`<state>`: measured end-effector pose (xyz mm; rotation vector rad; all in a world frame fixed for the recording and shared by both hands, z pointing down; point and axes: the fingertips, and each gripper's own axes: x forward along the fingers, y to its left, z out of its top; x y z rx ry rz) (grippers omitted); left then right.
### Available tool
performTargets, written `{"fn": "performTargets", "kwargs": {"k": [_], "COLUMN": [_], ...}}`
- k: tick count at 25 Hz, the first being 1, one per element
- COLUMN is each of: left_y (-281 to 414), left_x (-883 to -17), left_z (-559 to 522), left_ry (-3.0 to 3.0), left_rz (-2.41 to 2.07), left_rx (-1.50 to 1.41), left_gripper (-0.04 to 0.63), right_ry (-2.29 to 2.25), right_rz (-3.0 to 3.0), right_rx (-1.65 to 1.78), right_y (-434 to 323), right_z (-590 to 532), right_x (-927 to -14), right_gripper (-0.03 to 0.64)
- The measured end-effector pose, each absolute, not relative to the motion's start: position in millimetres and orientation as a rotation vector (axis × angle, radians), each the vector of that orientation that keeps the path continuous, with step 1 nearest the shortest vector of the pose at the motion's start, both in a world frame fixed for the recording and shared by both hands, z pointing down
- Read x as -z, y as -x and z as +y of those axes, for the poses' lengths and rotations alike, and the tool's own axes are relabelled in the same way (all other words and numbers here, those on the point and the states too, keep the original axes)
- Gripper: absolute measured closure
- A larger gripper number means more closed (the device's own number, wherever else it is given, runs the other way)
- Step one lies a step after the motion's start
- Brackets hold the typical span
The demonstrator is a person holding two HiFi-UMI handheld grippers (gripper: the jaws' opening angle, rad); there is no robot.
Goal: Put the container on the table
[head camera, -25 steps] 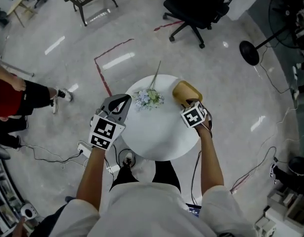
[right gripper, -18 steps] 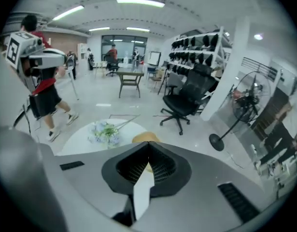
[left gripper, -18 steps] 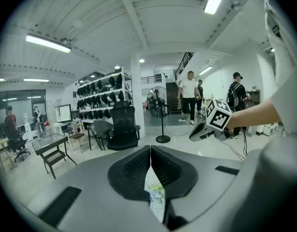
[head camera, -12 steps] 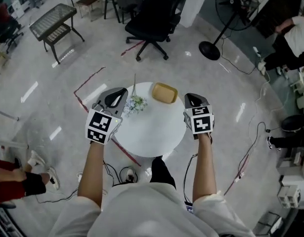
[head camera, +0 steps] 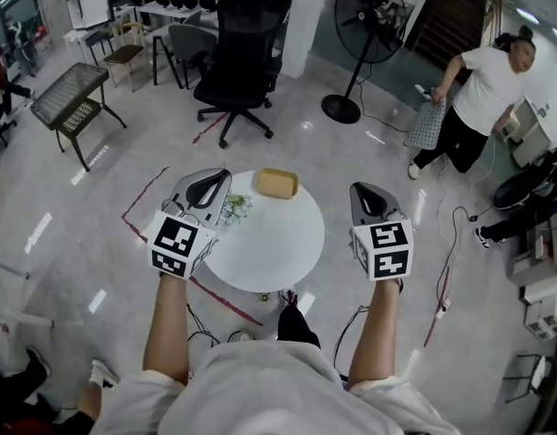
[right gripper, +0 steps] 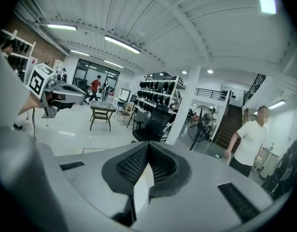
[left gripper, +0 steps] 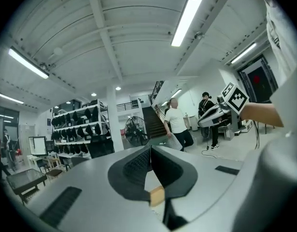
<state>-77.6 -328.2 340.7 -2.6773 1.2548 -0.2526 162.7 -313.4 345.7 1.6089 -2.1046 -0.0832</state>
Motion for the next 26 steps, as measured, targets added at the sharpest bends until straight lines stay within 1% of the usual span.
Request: {"fn": "performTargets", "kwargs": {"k": [4,10,17,26], "left_y": [75.4,68.5,61.7,42.2], "left_x": [-319.5,-315.1,-314.6,-325.3], "left_z": [-304.0,-286.6,-285.9,-303.0], "left_ry": [2.670,2.657,2.662,2.675], "left_rz": [1.199,1.154,1.141,1.138], "left_rx": [0.220,0.218,0.236,0.252], "left_gripper": [0.575,0.574,0.574,0.574], "right_ry": [-1.635,-1.651,-1.645,-1.644], "right_rz": [-2.116,-2.131,-2.125,-2.106], "right_rx": [0.134,0.178,0.192,0.175], "right_y": [-154.2,-151.9,-153.5,-173.7], "right_z": [-276.0,-253.7,-253.8,-271.3], "right_x": [-318.5,-307.1,-301.1,-313.6], "right_gripper": [0.604,0.604,0.604,0.604]}}
